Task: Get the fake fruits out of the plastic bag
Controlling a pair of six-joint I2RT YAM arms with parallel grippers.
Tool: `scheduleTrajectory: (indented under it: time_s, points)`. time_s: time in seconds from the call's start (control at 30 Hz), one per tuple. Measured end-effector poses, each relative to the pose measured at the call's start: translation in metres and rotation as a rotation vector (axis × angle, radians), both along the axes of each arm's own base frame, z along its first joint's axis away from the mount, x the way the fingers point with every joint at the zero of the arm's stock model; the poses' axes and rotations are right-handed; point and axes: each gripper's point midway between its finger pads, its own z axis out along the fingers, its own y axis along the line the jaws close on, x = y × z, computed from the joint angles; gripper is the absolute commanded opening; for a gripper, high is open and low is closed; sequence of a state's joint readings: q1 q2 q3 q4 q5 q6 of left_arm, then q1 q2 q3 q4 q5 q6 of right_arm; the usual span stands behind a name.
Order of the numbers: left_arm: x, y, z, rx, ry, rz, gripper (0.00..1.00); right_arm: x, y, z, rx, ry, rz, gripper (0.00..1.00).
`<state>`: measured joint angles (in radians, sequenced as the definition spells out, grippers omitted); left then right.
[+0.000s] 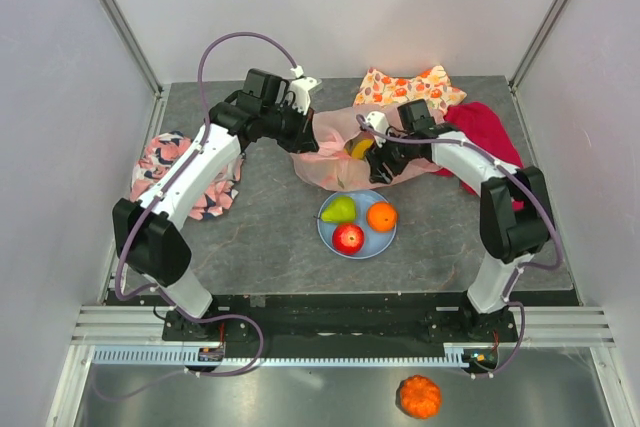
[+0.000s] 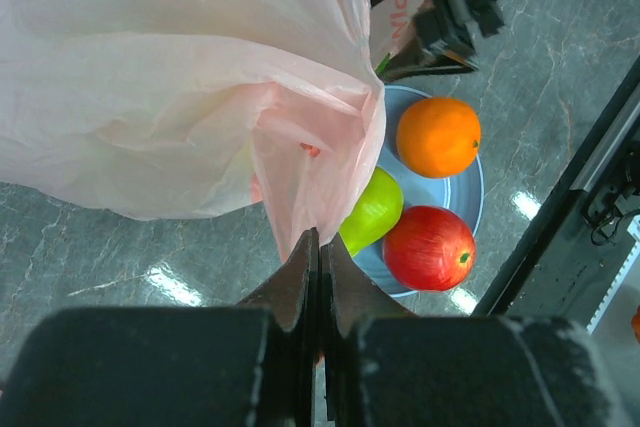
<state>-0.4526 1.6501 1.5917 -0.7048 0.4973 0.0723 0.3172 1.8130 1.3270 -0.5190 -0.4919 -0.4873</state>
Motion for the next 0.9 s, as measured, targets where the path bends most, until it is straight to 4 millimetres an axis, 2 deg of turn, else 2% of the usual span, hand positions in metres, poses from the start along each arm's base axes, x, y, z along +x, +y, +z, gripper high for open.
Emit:
scheduleTrajectory:
  time_s: [0.1, 0.27, 0.37, 0.43, 0.53, 0.7, 0.73, 0.8, 0.9]
  points:
    - [0.0, 0.0, 0.0, 0.002, -0.001, 0.002, 0.02, -0.022, -0.003, 0.011, -0.005, -0.003, 0.054, 0.74]
    - [0.004, 0.003, 0.0, 0.011, -0.009, 0.013, 0.02, -0.065, -0.007, 0.042, 0.007, -0.013, 0.17, 0.86]
    - [0.008, 0.003, 0.003, 0.013, -0.023, 0.015, 0.02, -0.078, -0.007, 0.05, 0.011, -0.004, 0.205, 0.87]
    - [0.01, 0.004, 0.005, 0.015, -0.032, 0.016, 0.02, -0.079, -0.008, 0.053, 0.017, 0.016, 0.204, 0.87]
    - [0.01, 0.005, 0.005, 0.018, -0.038, 0.011, 0.02, -0.062, -0.009, 0.064, 0.056, 0.044, 0.163, 0.79]
    - [0.009, 0.005, 0.004, 0.023, -0.037, 0.007, 0.02, 0.008, -0.017, 0.098, 0.156, 0.005, 0.047, 0.64]
    - [0.009, 0.005, 0.004, 0.024, -0.036, 0.006, 0.02, 0.02, -0.018, 0.102, 0.168, -0.009, 0.029, 0.57]
    - [0.009, 0.005, 0.004, 0.024, -0.037, 0.006, 0.01, 0.037, -0.017, 0.103, 0.187, -0.024, 0.008, 0.54]
    - [0.009, 0.005, 0.004, 0.024, -0.037, 0.006, 0.02, 0.042, -0.009, 0.089, 0.175, -0.012, 0.008, 0.52]
